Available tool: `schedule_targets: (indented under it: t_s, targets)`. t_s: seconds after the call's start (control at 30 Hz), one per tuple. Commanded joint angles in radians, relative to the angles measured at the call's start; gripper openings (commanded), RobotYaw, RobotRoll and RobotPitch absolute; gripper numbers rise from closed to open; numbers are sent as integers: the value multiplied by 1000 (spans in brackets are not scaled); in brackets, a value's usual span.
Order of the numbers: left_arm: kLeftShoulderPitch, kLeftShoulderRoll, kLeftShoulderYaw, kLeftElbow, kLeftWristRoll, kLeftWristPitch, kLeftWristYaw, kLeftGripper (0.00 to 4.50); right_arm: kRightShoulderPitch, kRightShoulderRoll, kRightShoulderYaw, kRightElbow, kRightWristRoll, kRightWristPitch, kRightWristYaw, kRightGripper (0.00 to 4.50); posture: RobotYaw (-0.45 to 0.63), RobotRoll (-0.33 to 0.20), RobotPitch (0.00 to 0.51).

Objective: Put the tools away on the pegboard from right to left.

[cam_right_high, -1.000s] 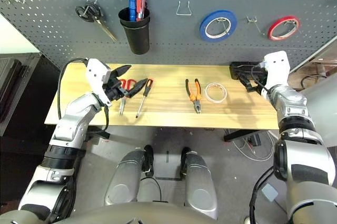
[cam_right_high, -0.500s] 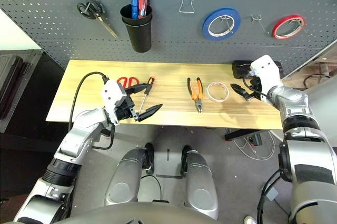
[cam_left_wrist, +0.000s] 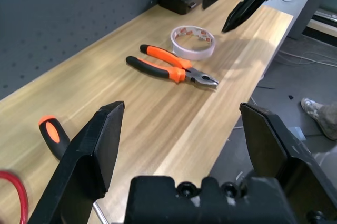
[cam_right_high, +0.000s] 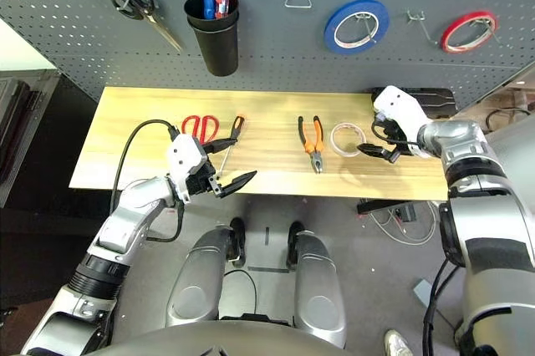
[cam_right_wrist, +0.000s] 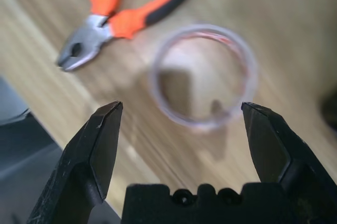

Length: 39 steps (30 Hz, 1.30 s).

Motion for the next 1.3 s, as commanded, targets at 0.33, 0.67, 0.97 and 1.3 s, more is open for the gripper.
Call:
schedule_targets:
  t_s: [0.33, 0.67, 0.97, 1.3]
  targets:
    - [79, 3, -14, -103, 15, 62, 74, 4493, -14, 65, 106, 60, -131, 18, -72, 4500, 256, 0, 321]
    - [79, 9, -20, -131, 18, 81, 83, 4500, 6, 89, 125, 75, -163, 56, -115, 4092, 271, 0, 321]
    - [64, 23, -18, -104, 22, 80, 80, 4500, 30, 89, 113, 71, -159, 57, -154, 812, 264, 0, 322]
    - [39, 53, -59, -47, 81, 62, 63, 4500, 42, 56, 87, 63, -140, 44, -193, 45, 230, 0, 327]
